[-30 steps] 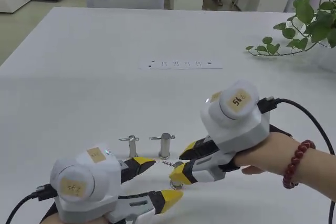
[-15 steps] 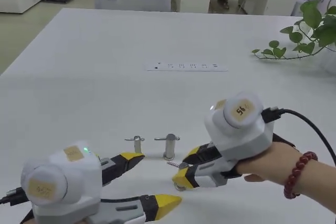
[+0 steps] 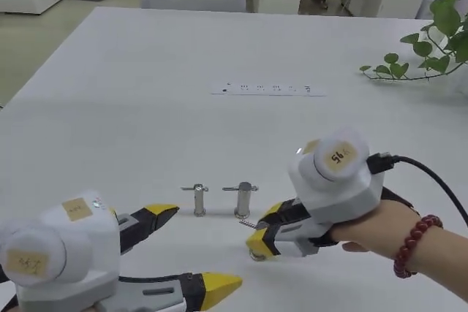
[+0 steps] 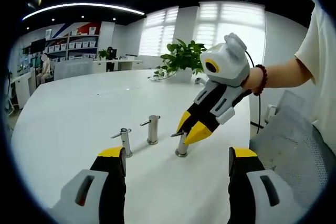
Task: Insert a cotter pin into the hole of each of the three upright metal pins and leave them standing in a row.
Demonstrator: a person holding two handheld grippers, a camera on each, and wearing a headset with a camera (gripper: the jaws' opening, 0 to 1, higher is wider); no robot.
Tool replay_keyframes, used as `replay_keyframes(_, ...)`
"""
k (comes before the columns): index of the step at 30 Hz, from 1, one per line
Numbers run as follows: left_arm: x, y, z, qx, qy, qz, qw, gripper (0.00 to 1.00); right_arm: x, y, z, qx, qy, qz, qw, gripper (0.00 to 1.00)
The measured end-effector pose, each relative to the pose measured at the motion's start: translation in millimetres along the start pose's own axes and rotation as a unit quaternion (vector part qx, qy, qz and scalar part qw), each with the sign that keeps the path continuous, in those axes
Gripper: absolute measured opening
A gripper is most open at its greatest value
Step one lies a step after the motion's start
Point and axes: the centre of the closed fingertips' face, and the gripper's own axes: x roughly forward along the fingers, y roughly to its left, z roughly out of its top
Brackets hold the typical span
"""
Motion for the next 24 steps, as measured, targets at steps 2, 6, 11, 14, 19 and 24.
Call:
replay_keyframes(2,-1.5,0.6,0.1,0.0,0.0,0.003,1.0,0.8,-0.9,-2.0,-0.4,-0.006,0.002,-0.005,1.0,0.17)
replay_keyframes(6,-4.7,2.6,-0.2,0.001,0.003,0.01,0.9999,0.79,-0.6,-1.9,-0.5,-0.015,0.007,-0.005,0.9998,0.16)
replay_keyframes(11,-8.7,5.7,-1.0,-0.001,0.004,0.016,0.9999,0.78,-0.2,-2.2,-0.5,-0.014,0.012,-0.004,0.9998,0.16)
replay_keyframes(14,-10.8,7.3,-1.6,-0.002,0.006,0.021,0.9998,0.78,-0.1,-2.5,-0.2,-0.021,0.014,-0.006,0.9997,0.15)
replay_keyframes(19,-13.6,10.6,-3.0,-0.008,0.007,0.027,0.9996,0.77,-0.1,-1.3,-0.6,-0.035,0.021,0.002,0.9991,0.14)
replay_keyframes(24,-15.4,11.2,-3.1,-0.008,0.006,0.028,0.9996,0.76,0.1,1.1,-0.8,-0.06,0.031,0.017,0.9975,0.14)
